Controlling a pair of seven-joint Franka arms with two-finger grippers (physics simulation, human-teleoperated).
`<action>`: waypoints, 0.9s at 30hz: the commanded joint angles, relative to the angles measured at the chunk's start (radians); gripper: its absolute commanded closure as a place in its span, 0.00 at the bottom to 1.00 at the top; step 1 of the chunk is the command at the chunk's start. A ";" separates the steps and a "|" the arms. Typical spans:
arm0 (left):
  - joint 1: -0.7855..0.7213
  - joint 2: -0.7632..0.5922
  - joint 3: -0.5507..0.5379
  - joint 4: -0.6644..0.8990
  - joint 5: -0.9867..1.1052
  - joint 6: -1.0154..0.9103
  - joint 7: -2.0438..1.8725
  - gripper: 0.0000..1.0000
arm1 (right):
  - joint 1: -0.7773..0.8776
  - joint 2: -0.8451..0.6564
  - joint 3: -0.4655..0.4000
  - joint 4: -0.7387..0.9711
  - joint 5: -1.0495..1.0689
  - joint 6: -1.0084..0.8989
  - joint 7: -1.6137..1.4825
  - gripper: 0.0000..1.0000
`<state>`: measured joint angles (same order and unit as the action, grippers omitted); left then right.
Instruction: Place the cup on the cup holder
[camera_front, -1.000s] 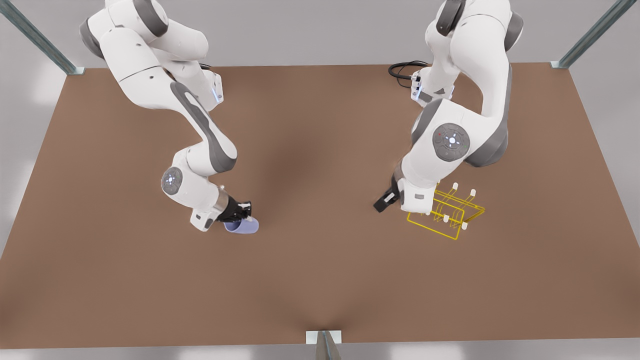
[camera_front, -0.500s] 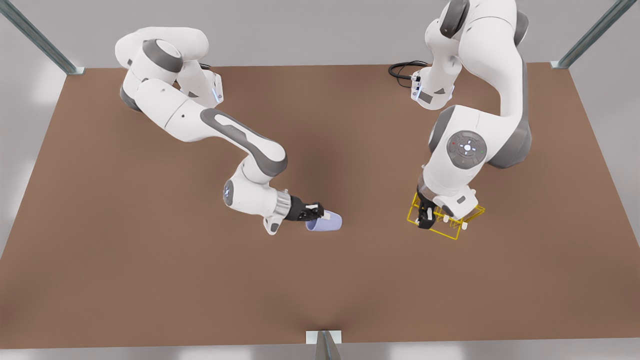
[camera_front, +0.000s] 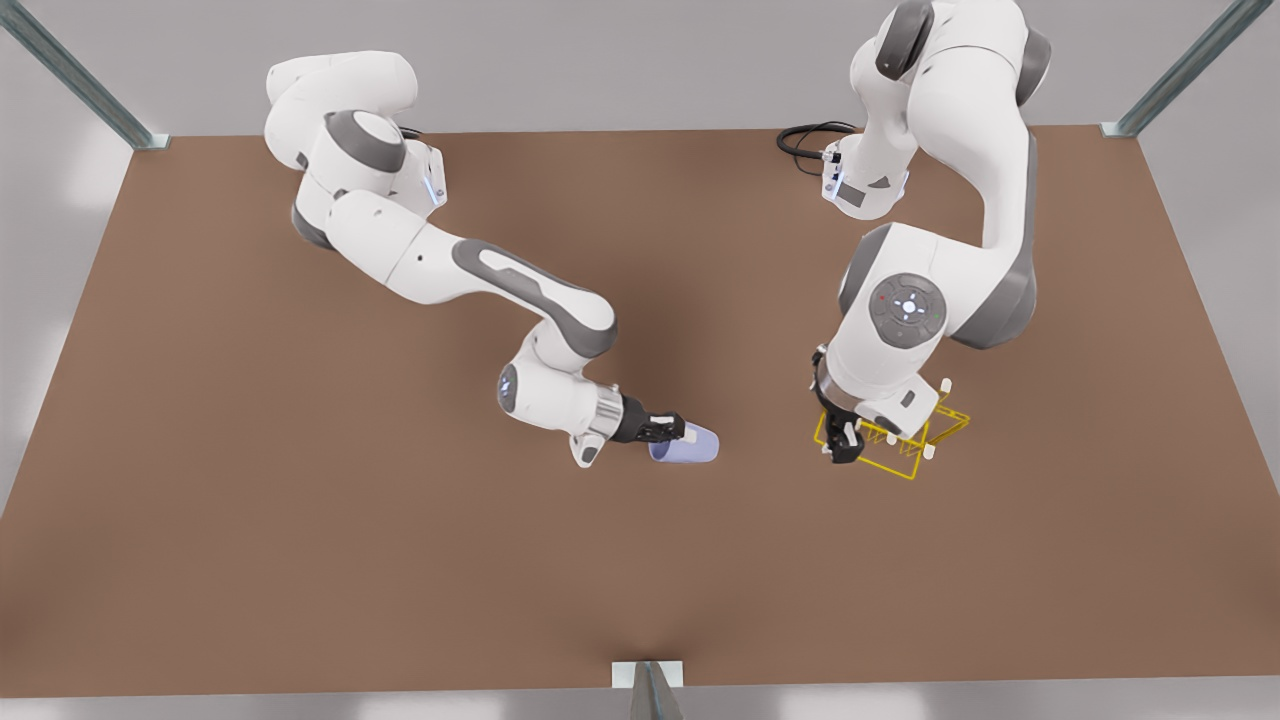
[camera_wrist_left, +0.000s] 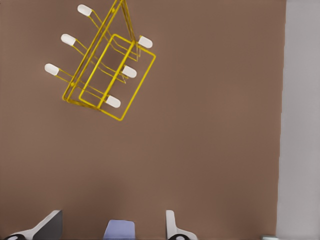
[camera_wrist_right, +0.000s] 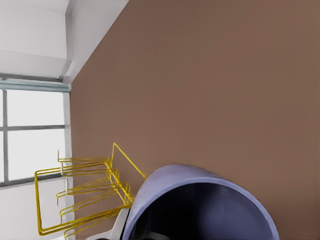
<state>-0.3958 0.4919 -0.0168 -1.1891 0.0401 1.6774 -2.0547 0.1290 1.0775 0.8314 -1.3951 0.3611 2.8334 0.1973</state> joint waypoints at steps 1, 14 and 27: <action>0.000 0.002 -0.002 -0.004 -0.002 0.013 -0.116 0.00 | 0.008 0.010 -0.002 0.001 -0.028 0.012 0.090 0.79; -0.060 0.076 -0.003 -0.004 0.006 0.088 -0.111 0.00 | 0.031 0.053 -0.026 0.019 -0.099 0.011 0.071 0.00; -0.129 0.180 -0.002 -0.012 0.027 0.168 -0.108 0.00 | -0.049 0.061 -0.011 -0.025 -0.159 -0.002 0.045 0.00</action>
<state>-0.5253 0.6723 -0.0183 -1.2016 0.0671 1.8250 -2.1397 0.0931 1.1393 0.8177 -1.4142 0.2219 2.8385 0.2491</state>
